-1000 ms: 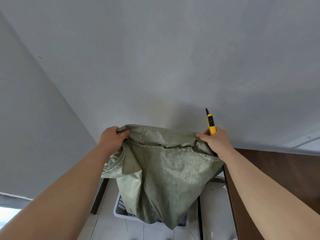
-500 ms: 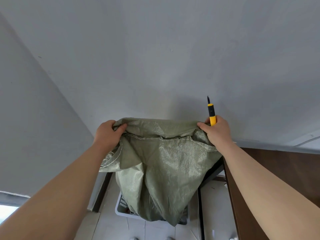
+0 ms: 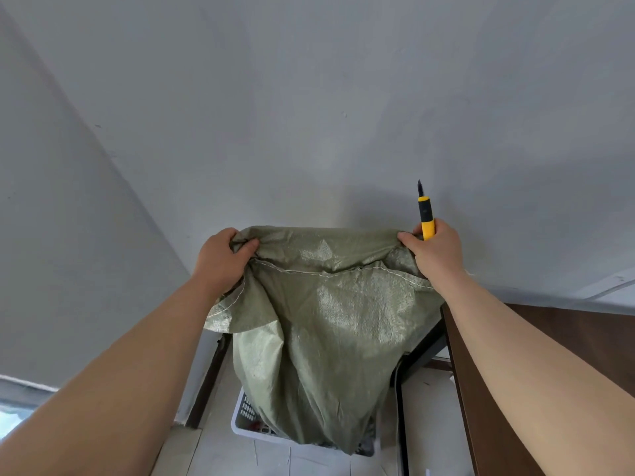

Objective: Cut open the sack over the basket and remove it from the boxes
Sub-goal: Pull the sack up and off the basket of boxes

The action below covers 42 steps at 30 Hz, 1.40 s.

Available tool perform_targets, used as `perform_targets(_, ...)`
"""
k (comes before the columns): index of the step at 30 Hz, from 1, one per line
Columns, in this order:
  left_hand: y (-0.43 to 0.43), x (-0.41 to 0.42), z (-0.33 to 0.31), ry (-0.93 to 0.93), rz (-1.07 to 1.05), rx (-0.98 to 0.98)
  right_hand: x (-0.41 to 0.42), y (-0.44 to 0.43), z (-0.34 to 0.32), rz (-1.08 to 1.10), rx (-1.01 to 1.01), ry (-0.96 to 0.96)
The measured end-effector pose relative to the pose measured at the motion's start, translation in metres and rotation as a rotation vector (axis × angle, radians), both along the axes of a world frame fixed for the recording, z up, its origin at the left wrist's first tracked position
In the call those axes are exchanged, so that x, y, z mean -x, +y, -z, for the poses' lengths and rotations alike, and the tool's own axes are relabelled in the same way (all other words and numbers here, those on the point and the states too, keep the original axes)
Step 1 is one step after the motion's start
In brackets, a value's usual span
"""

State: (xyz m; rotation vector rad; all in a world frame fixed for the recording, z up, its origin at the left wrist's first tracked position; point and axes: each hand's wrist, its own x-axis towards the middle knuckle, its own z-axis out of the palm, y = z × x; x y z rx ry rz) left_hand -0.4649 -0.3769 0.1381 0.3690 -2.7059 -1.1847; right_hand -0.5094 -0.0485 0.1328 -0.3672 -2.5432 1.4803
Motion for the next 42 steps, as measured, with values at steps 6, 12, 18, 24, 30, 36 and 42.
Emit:
perform_targets(6,-0.003,-0.012,0.005,-0.021,0.002,0.018,-0.009,-0.003,0.008,-0.014,0.014,-0.024)
perform_targets(12,-0.003,-0.004,-0.013,0.059,-0.037,-0.010,-0.003,-0.007,-0.013,-0.003,0.029,0.056)
perform_targets(18,-0.004,-0.007,-0.018,0.067,-0.065,-0.022,-0.003,-0.011,-0.020,-0.019,0.043,0.072)
perform_targets(24,-0.004,-0.007,-0.021,0.056,-0.067,-0.037,-0.004,-0.010,-0.020,-0.013,0.061,0.049)
perform_targets(30,-0.001,-0.006,-0.022,0.027,-0.052,-0.021,-0.003,-0.007,-0.022,-0.006,0.057,0.037)
perform_targets(36,0.005,0.001,-0.031,0.115,-0.075,-0.011,0.002,-0.004,-0.031,0.005,0.047,0.066)
perform_targets(42,0.007,0.006,-0.037,0.185,-0.081,-0.009,0.006,-0.004,-0.041,0.027,0.066,0.110)
